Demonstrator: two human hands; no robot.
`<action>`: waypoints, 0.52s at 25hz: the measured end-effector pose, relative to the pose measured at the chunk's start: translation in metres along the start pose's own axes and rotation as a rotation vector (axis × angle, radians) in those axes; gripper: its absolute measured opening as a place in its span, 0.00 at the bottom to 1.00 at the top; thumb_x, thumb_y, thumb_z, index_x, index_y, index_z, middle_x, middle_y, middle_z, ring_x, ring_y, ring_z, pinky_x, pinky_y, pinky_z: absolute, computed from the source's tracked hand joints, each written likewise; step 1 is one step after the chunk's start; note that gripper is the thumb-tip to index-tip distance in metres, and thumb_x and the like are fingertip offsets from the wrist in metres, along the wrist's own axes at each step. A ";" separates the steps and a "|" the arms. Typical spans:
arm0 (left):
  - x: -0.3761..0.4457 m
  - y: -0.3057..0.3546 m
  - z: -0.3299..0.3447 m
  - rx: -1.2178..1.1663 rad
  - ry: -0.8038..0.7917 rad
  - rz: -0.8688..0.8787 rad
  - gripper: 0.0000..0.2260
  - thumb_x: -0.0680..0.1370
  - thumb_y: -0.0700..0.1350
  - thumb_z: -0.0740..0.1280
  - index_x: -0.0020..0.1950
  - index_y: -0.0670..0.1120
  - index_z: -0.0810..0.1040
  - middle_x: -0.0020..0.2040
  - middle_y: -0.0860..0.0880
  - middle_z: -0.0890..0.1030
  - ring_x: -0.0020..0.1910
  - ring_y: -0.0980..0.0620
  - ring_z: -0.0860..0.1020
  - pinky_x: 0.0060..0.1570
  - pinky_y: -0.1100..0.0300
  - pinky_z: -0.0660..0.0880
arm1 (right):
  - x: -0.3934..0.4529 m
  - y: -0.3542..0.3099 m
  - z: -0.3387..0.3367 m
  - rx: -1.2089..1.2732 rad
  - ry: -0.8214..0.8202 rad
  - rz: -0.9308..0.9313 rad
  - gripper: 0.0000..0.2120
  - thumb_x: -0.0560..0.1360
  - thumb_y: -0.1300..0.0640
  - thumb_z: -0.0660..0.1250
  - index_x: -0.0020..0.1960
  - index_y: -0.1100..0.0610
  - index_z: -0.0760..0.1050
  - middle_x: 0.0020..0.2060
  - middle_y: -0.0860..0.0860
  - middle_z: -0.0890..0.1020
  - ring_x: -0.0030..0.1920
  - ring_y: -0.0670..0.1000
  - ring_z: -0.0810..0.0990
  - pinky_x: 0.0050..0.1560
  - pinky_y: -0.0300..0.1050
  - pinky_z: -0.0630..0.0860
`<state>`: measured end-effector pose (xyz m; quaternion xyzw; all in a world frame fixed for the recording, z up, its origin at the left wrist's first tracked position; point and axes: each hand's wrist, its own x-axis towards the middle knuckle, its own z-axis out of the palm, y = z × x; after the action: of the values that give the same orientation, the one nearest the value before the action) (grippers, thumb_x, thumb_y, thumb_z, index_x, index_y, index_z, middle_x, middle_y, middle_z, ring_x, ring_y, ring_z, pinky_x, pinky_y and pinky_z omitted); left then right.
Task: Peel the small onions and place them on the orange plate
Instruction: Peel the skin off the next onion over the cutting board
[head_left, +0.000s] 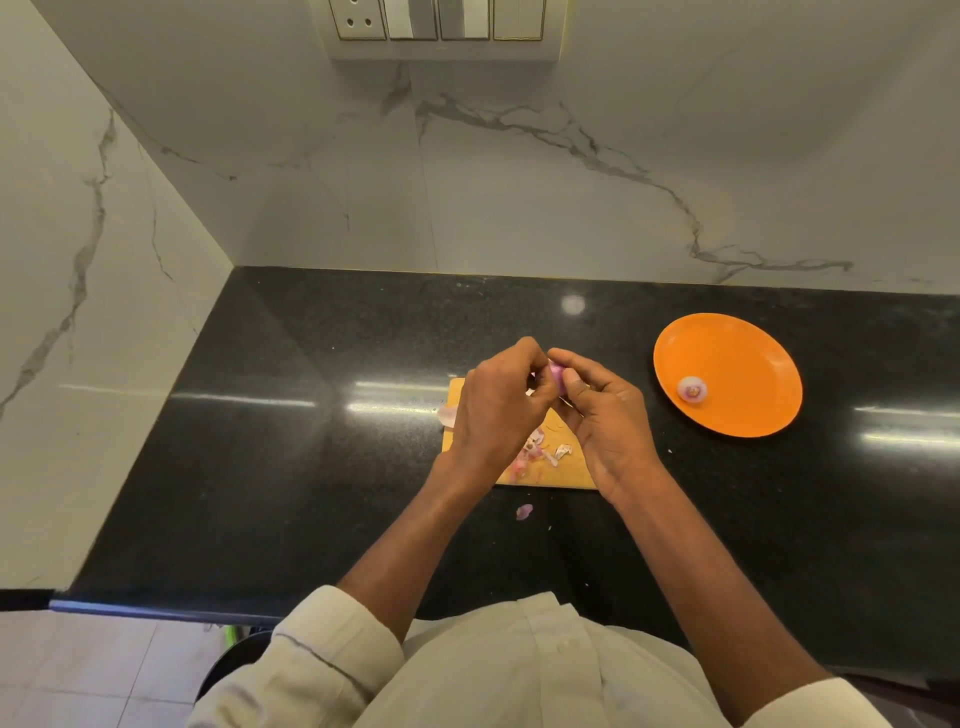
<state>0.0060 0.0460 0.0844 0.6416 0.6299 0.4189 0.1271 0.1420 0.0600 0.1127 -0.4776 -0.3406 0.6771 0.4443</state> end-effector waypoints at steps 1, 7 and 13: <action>0.000 0.000 0.001 -0.043 0.004 -0.043 0.06 0.83 0.46 0.74 0.50 0.46 0.79 0.41 0.52 0.82 0.39 0.54 0.81 0.40 0.54 0.82 | -0.001 0.000 0.002 -0.007 0.026 -0.015 0.11 0.82 0.65 0.66 0.59 0.58 0.85 0.53 0.51 0.88 0.57 0.51 0.87 0.56 0.46 0.84; -0.001 0.004 0.003 -0.641 0.137 -0.476 0.01 0.80 0.37 0.73 0.51 0.40 0.82 0.45 0.44 0.86 0.45 0.47 0.87 0.47 0.51 0.86 | 0.012 0.002 -0.004 0.234 0.133 0.126 0.12 0.86 0.64 0.60 0.58 0.57 0.82 0.62 0.58 0.83 0.60 0.57 0.85 0.53 0.49 0.86; 0.002 0.007 -0.005 -1.400 0.144 -0.929 0.06 0.81 0.35 0.70 0.58 0.37 0.79 0.48 0.39 0.87 0.45 0.46 0.87 0.47 0.57 0.86 | 0.011 0.005 -0.009 0.561 0.025 0.270 0.13 0.84 0.65 0.60 0.63 0.59 0.80 0.61 0.62 0.85 0.59 0.60 0.85 0.51 0.49 0.86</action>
<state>0.0074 0.0445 0.0929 0.0620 0.4312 0.6577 0.6146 0.1472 0.0690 0.1016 -0.3856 -0.0688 0.7917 0.4689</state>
